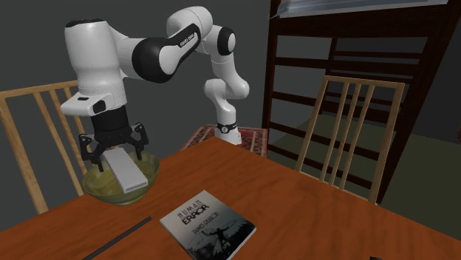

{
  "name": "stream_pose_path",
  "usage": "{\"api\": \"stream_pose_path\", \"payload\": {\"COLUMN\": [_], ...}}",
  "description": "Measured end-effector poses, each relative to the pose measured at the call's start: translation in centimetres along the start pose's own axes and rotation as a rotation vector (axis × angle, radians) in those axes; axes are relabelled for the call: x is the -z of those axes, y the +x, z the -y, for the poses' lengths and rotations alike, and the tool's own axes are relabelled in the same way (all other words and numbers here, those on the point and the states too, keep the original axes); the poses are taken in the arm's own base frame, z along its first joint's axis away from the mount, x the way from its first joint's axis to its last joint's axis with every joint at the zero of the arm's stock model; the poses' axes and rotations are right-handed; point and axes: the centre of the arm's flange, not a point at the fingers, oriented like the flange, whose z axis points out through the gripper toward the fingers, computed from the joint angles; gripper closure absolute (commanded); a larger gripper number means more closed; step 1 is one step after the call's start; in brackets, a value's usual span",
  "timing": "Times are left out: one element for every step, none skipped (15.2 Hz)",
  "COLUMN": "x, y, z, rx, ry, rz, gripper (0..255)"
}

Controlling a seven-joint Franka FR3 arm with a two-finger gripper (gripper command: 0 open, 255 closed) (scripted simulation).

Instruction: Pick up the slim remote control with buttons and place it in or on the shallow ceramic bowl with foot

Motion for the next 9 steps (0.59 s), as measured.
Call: {"api": "stream_pose_path", "payload": {"x": [0.0,0.6,1.7,2.7,3.8,4.4,4.7,4.9,4.9], "y": [0.0,0.0,0.2,0.1,0.2,0.1,0.1,0.0,0.0], "z": [0.0,0.0,0.1,0.2,-0.1,0.1,0.0,0.0,0.0], "rx": [0.0,0.0,0.0,0.0,0.0,0.0,0.0,0.0,0.0], "ry": [0.0,0.0,-0.001,-0.001,-0.001,-0.001,-0.001,-0.001,0.0], "rz": [0.0,0.0,0.0,-0.001,-0.001,-0.001,-0.001,0.0,0.0], "gripper": [0,0,0,0,0,0,0,0,0]}}
